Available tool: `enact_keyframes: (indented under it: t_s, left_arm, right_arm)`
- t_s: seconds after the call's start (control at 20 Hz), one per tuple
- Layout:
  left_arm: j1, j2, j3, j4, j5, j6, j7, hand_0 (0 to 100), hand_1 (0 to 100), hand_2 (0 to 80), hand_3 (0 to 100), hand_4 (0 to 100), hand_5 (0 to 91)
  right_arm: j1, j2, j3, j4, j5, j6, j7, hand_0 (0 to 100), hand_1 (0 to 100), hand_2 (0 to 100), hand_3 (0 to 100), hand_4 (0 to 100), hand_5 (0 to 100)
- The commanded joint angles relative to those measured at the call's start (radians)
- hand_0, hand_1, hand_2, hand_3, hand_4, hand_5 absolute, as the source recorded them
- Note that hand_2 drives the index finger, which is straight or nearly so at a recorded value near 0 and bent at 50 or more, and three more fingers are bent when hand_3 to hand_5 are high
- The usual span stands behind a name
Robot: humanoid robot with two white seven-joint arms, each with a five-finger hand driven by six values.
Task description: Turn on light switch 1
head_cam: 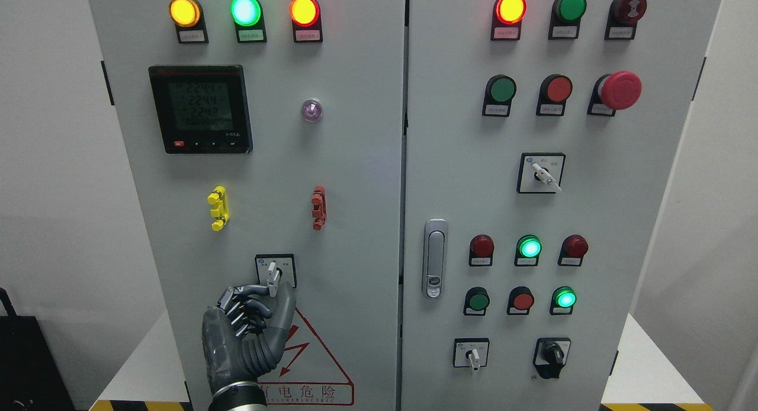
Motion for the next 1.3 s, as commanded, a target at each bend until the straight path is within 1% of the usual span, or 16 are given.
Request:
enact_keyframes:
  t_s: [0.0, 0.15, 0.35, 0.9, 1.25]
  left_arm:
    - [-0.016, -0.005, 0.002, 0.0, 0.0, 0.004, -0.001, 19, 70, 56.8, 89, 90, 85.8]
    - [-0.019, -0.005, 0.013, 0.0, 0.0, 0.006, -0.001, 19, 69, 56.9, 89, 90, 85.8]
    - [-0.018, -0.005, 0.014, 0.0, 0.0, 0.033, -0.002, 19, 70, 57.2, 90, 90, 85.9]
    - [-0.022, -0.005, 0.016, 0.0, 0.003, 0.036, -0.004, 23, 71, 57.7, 91, 91, 86.2]
    - [-0.025, -0.005, 0.016, -0.002, 0.005, 0.038, -0.004, 28, 71, 58.7, 92, 91, 86.4]
  right_arm:
    - [0.0, 0.0, 0.0, 0.0, 0.0, -0.001, -0.004, 5, 0, 0, 0, 0, 0]
    - [0.0, 0.0, 0.0, 0.0, 0.0, -0.001, -0.004, 5, 0, 0, 0, 0, 0]
    - [0.0, 0.0, 0.0, 0.0, 0.0, -0.001, -0.004, 5, 0, 0, 0, 0, 0]
    - [0.0, 0.0, 0.0, 0.0, 0.0, -0.001, -0.002, 5, 0, 0, 0, 0, 0]
    - [0.0, 0.0, 0.0, 0.0, -0.001, -0.001, -0.002, 5, 0, 0, 0, 0, 0]
